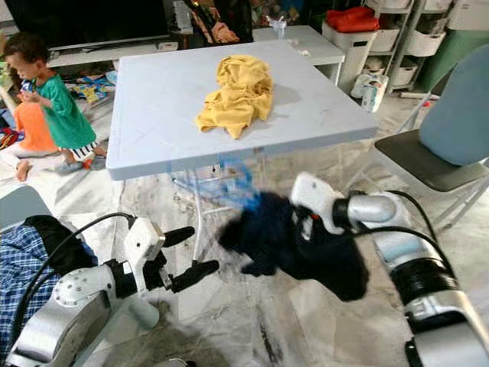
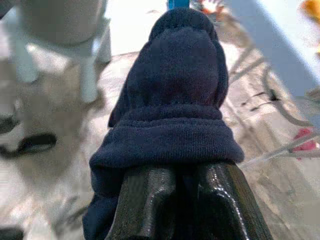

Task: Hang hanger

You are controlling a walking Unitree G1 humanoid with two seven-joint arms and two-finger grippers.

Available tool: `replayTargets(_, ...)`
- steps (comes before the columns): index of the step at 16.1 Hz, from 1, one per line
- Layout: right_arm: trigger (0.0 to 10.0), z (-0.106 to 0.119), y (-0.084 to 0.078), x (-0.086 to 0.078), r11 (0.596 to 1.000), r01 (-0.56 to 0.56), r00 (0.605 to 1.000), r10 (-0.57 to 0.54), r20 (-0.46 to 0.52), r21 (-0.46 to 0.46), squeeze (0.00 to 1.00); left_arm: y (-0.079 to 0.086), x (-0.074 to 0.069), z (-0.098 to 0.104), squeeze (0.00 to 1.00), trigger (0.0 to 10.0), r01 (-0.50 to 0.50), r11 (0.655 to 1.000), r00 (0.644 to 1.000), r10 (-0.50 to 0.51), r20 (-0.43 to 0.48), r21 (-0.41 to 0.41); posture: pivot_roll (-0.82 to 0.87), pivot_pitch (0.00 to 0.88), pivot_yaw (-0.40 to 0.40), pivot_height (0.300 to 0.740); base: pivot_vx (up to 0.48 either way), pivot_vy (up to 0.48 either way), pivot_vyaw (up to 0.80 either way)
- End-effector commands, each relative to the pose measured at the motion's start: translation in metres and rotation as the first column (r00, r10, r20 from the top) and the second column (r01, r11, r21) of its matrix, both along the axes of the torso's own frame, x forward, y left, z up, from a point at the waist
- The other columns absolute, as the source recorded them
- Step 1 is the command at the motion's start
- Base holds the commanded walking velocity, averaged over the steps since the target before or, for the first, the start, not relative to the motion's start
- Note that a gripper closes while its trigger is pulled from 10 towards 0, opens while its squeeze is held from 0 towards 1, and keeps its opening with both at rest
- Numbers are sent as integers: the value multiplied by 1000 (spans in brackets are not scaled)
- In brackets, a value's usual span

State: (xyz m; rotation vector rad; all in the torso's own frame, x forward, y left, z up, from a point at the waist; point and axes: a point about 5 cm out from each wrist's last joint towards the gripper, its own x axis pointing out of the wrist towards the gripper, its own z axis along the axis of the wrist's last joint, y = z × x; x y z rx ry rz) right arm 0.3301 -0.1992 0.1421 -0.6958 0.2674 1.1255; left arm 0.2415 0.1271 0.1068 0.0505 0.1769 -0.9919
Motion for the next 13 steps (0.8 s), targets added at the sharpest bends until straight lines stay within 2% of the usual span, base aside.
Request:
replayTargets(1, 10000, 9, -1, -1, 996, -79, 997, 80, 23, -31, 0, 1, 1, 7, 1000, 10000, 22, 999, 999, -23, 39, 23, -70, 0, 0, 740, 0, 0, 0)
replayTargets(3, 10000, 13, -9, -10, 982, -186, 981, 184, -64, -22, 0, 12, 9, 12, 1000, 10000, -23, 998, 996, 17, 90, 61, -71, 0, 0, 740, 0, 0, 0)
replayTargets(6, 10000, 20, -17, -11, 973, -230, 967, 229, -111, -1, 0, 19, 16, 15, 1000, 10000, -64, 994, 990, 52, 134, 86, -73, 0, 3, 740, 0, 0, 0)
replayTargets(8, 10000, 27, -15, -14, 961, -274, 953, 276, -121, 35, 0, 20, 18, 12, 1000, 10000, -63, 991, 987, 45, 153, 118, -76, 0, 5, 740, 0, 0, 0)
replayTargets(9, 10000, 30, -14, -17, 949, -310, 939, 315, -139, 54, 0, 17, 16, 11, 0, 10000, -14, 994, 990, -1, 138, 109, -78, 0, 7, 740, 0, 0, 0)
replayTargets(10, 10000, 33, -14, -19, 942, -329, 933, 334, -134, 58, 0, 15, 15, 9, 0, 10000, 23, 993, 992, -37, 119, 113, -79, 0, 8, 740, 0, 0, 0)
replayTargets(11, 10000, 38, -14, -19, 933, -352, 923, 360, -134, 75, 0, 12, 13, 6, 0, 4667, 78, 989, 991, -91, 99, 122, -83, 0, 10, 740, 0, 0, 0)
replayTargets(12, 10000, 40, -14, -20, 930, -358, 920, 366, -137, 83, 0, 12, 13, 6, 0, 4667, 87, 988, 991, -99, 94, 126, -85, 0, 10, 740, 0, 0, 0)
replayTargets(13, 10000, 45, -13, -22, 918, -382, 908, 394, -145, 106, 0, 10, 16, 5, 0, 863, 108, 985, 987, -122, 100, 135, -85, 0, 10, 740, 0, 0, 0)
